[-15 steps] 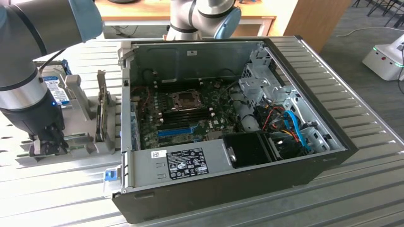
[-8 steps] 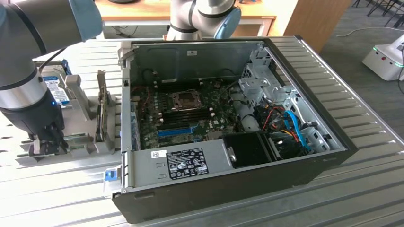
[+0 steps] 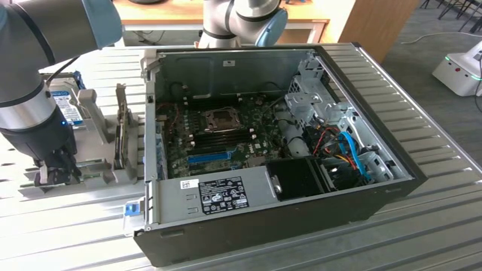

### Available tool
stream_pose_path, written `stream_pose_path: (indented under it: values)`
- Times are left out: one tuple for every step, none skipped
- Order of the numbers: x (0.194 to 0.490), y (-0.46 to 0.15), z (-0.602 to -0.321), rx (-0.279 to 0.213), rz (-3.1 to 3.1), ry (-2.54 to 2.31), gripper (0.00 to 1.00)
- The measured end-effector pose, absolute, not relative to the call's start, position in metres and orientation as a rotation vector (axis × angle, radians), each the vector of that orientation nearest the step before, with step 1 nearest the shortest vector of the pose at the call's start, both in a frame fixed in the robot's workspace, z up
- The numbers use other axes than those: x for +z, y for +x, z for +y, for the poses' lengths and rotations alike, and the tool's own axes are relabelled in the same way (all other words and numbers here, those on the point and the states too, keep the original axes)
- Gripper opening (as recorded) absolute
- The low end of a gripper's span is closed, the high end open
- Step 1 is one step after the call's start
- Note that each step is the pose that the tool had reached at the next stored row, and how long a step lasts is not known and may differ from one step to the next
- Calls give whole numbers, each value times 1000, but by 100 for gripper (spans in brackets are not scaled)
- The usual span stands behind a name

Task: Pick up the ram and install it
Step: 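Pick up the ram and move it above insertion slot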

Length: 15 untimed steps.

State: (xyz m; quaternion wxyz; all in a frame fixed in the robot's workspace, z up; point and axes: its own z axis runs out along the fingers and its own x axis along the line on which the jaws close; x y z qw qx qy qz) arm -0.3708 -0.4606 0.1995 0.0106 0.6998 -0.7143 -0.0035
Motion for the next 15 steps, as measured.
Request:
stream_pose_path:
  values:
    - [199, -370, -461, -11, -2229, 2184, 21]
    - [199, -370, -461, -11, -2229, 2184, 21]
    - [199, -370, -461, -11, -2229, 2184, 21]
    - [199, -370, -461, -11, -2229, 2184, 21]
    - [199, -370, -461, -11, -2229, 2184, 21]
    - [199, -370, -461, -11, -2229, 2184, 21]
    - [199, -370, -461, -11, -2229, 2184, 21]
    - [199, -370, -461, -11, -2229, 2184, 21]
    - [199, -370, -461, -11, -2229, 2184, 21]
    - [199, -370, -461, -11, -2229, 2184, 21]
    - [199, -370, -461, -11, -2229, 2184, 21]
    - [199, -370, -461, -11, -2229, 2184, 21]
    - [199, -370, -461, -11, -2229, 2184, 21]
    - [199, -370, -461, -11, -2229, 2184, 19]
    - [199, -370, -461, -11, -2229, 2184, 13]
